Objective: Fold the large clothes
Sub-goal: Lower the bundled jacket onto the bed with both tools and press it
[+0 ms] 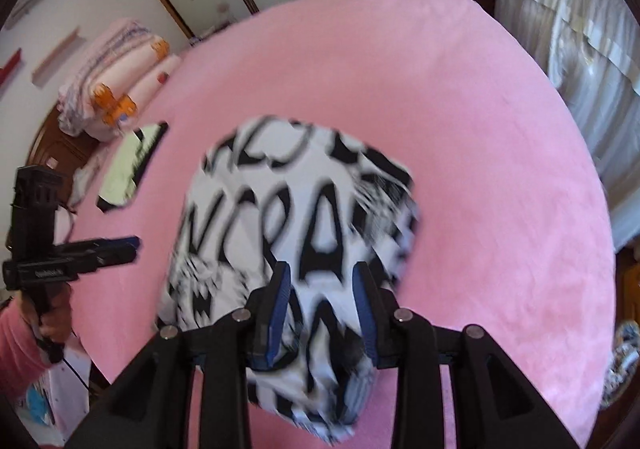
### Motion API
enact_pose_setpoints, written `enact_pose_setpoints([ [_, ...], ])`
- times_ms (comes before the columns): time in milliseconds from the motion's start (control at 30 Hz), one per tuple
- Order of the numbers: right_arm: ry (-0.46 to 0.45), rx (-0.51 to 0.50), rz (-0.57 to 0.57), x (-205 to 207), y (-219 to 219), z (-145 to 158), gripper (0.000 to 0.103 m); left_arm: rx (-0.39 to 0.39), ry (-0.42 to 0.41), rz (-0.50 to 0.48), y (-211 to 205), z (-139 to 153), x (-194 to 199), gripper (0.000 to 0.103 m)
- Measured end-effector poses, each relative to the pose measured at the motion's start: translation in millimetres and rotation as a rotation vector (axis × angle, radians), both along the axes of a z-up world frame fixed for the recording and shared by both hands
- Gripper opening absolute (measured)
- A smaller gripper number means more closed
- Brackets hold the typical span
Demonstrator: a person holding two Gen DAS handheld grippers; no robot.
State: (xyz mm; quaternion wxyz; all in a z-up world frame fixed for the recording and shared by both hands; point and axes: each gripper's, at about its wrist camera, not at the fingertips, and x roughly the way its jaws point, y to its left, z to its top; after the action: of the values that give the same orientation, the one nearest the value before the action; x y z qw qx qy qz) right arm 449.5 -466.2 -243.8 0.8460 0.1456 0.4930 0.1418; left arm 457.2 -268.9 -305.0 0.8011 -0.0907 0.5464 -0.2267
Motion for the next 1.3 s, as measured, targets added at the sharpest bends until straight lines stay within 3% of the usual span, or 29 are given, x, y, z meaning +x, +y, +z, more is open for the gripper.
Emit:
enact_pose_setpoints([
  [67,-0.052,0.032,0.022,22,15,1,0.032,-0.008,0.003,0.0,-15,-2,18,0.04],
  [133,-0.07,0.029,0.043,40,32,-1,0.032,-0.011,0.009,0.016,-23,-8,35,0.024],
  [167,-0.078,0.022,0.048,51,40,-4,0.026,-0.025,0.02,0.032,-25,-12,46,0.018],
  [200,-0.081,0.027,0.05,61,48,-7,0.012,-0.046,0.038,0.043,-27,-17,55,0.011],
  [233,-0.075,0.041,0.049,68,53,-11,0.007,-0.086,0.063,0.055,-29,-24,65,0.006],
  [333,-0.055,0.139,0.046,87,64,-24,0.0,-0.156,0.092,0.077,-36,-41,85,0.005],
  [433,-0.057,0.204,0.057,101,74,-35,0.0,-0.153,0.103,0.087,-39,-53,95,0.005],
  [600,0.024,0.148,0.047,129,82,-74,0.0,-0.093,0.162,0.133,-31,-85,116,0.005],
  [733,0.058,0.161,-0.003,140,59,-98,0.0,-0.142,0.173,0.17,-7,-96,122,0.004],
  [867,0.061,0.158,-0.072,138,28,-104,0.0,-0.185,0.141,0.215,18,-99,125,0.004],
  [967,0.071,0.226,-0.14,129,4,-110,0.0,-0.198,0.116,0.261,37,-98,125,0.004],
  [1033,0.081,0.199,-0.167,124,-5,-113,0.0,-0.224,0.117,0.287,47,-103,125,0.002],
  [1100,0.088,0.167,-0.196,119,-14,-115,0.0,-0.239,0.121,0.299,50,-108,125,0.001],
  [1200,0.095,0.248,-0.238,107,-26,-122,0.0,-0.246,0.109,0.299,49,-112,125,0.001],
  [1300,0.077,0.193,-0.225,102,-24,-116,0.0,-0.227,0.121,0.313,41,-100,121,0.001],
])
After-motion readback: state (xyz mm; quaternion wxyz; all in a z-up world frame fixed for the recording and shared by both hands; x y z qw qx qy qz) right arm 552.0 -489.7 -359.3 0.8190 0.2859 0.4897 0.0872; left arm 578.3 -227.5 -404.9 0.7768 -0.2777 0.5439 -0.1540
